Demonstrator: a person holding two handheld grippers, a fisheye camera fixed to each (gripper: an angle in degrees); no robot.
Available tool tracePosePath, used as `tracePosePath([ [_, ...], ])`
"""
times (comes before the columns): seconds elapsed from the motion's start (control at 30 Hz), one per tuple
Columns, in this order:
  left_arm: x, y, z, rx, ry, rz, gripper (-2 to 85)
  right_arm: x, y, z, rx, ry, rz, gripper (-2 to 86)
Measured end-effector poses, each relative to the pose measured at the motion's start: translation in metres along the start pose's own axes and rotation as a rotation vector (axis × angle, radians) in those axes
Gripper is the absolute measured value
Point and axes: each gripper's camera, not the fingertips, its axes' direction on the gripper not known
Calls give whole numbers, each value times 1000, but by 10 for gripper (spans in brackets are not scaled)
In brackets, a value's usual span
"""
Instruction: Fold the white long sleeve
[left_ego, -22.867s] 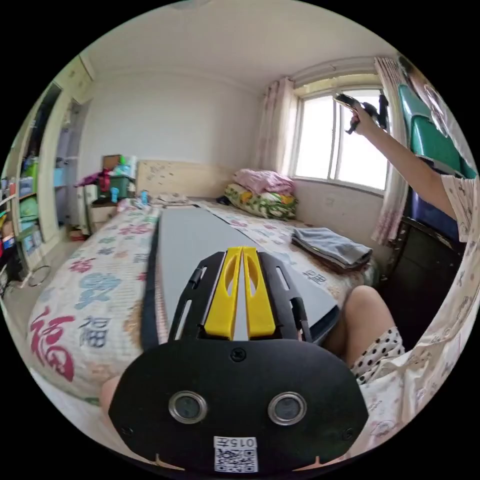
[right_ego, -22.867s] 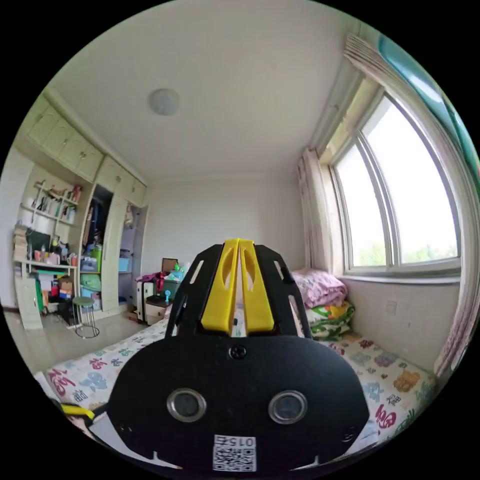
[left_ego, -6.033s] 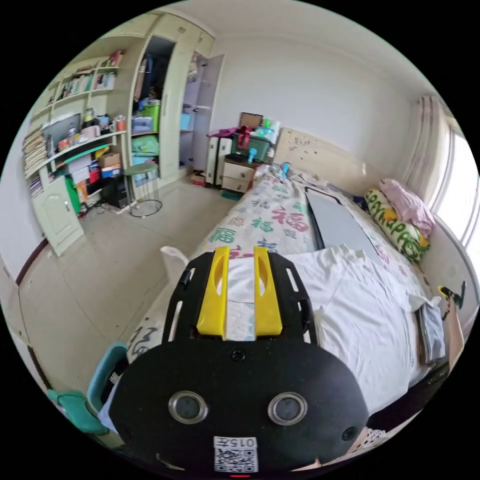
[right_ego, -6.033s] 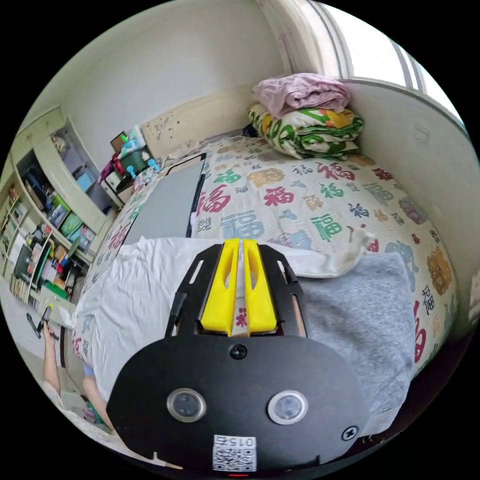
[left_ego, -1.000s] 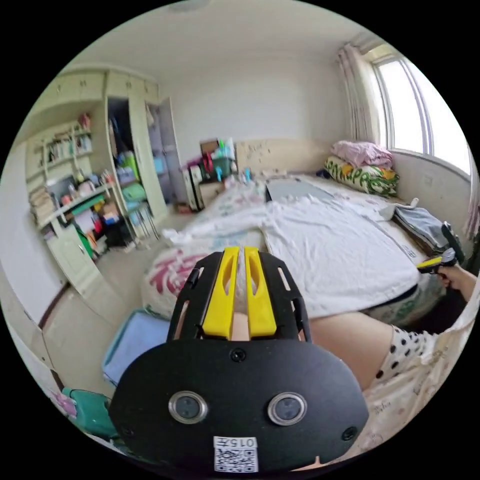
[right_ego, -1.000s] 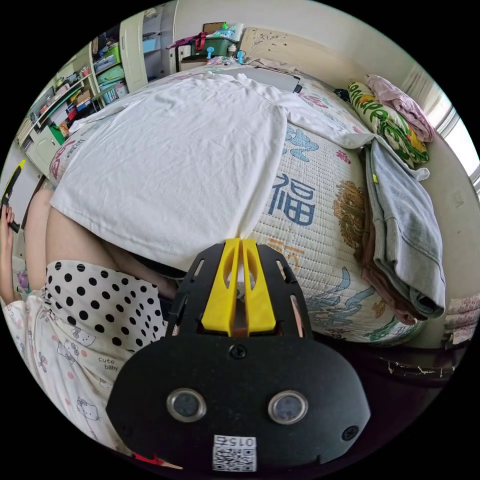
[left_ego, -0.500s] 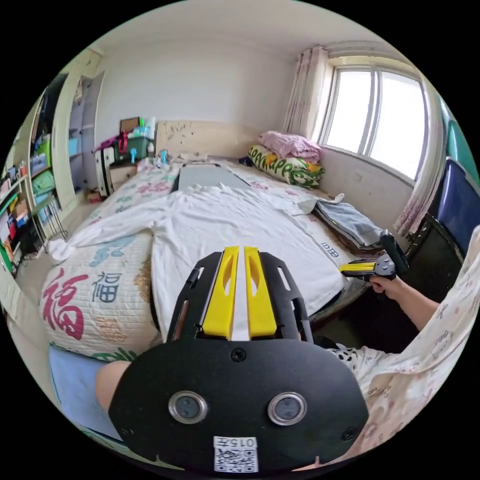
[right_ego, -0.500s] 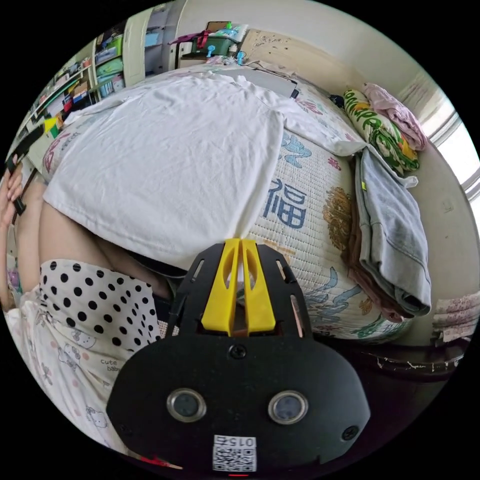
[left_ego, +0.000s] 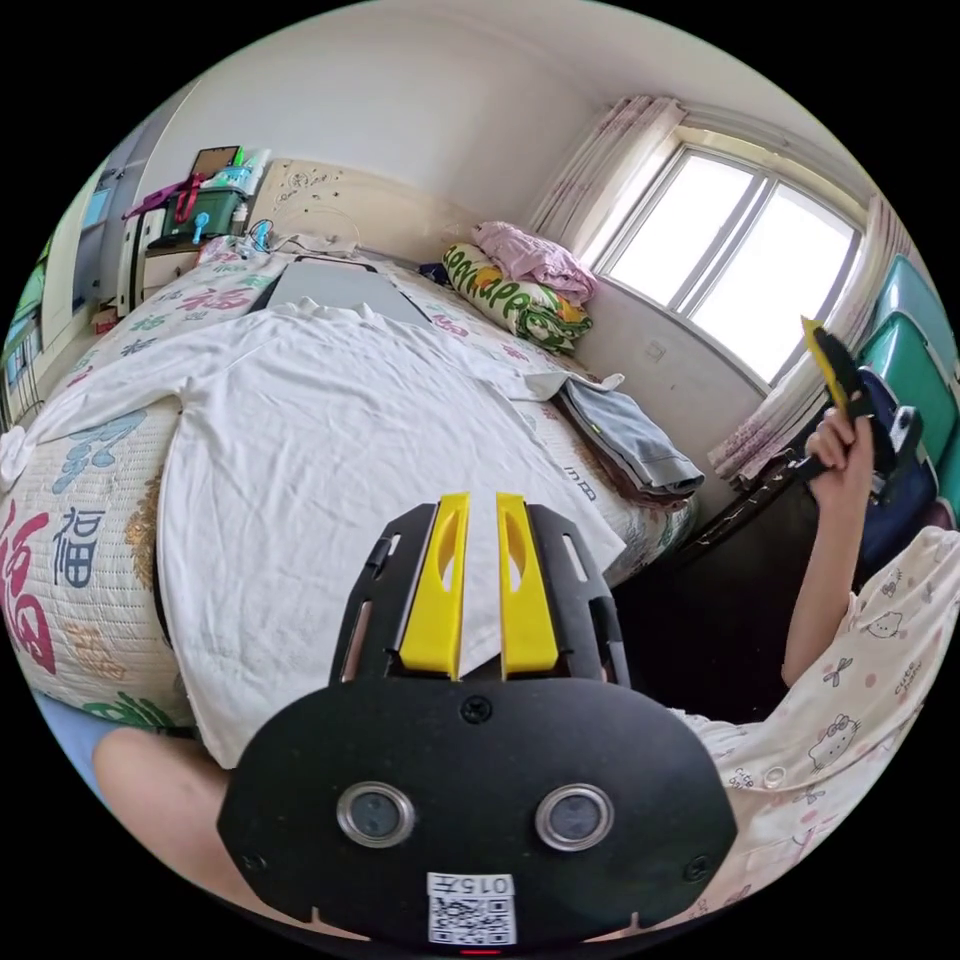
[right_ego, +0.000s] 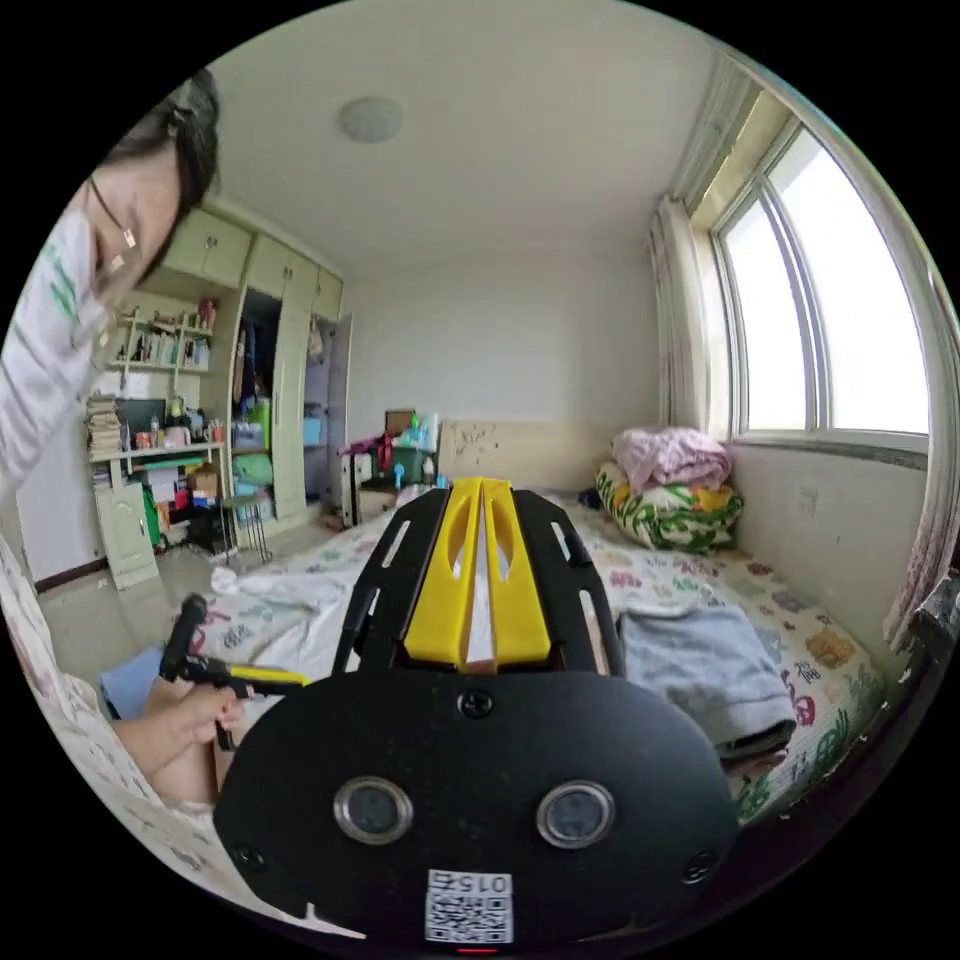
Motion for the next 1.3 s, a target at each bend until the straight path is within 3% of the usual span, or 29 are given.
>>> tracePosePath([
  [0.1, -5, 0, 10, -49, 18, 1, 55, -32, -33, -84, 330, -136, 40, -5],
  [0.17, -5, 2, 14, -69, 28, 14, 55, -52, -43, -143, 581, -329, 30, -6],
  [0.27, -12, 9, 3, -64, 9, 16, 56, -83, -50, -200, 761, -332, 22, -6],
  [0.37, -36, 23, -27, -12, -33, -44, 56, -100, -52, -234, 894, -344, 74, -6],
  [0.53, -89, 48, -61, 29, -60, -217, 52, -113, -64, -257, 973, -468, 178, -7],
  [0.63, -99, 63, -75, 53, -88, -227, 51, -132, -74, -268, 1035, -446, 190, -7],
  [0.93, -126, 98, -102, 100, -110, -326, 55, -152, -135, -245, 987, -598, 195, -7],
  [1.0, -131, 105, -108, 113, -116, -342, 58, -153, -142, -235, 987, -569, 172, -7],
  [1.1, -141, 118, -119, 148, -142, -391, 69, -151, -151, -207, 921, -371, 144, -6],
  [1.17, -148, 126, -122, 167, -171, -426, 97, -142, -166, -156, 690, -184, 105, 0],
  [1.2, -149, 127, -122, 166, -181, -431, 107, -137, -170, -138, 605, -158, 96, 3],
  [1.27, -153, 127, -119, 138, -228, -441, 144, -104, -176, -54, 218, -111, 128, 38],
  [1.3, -154, 127, -117, 128, -242, -444, 150, -93, -174, -31, 116, -113, 157, 46],
])
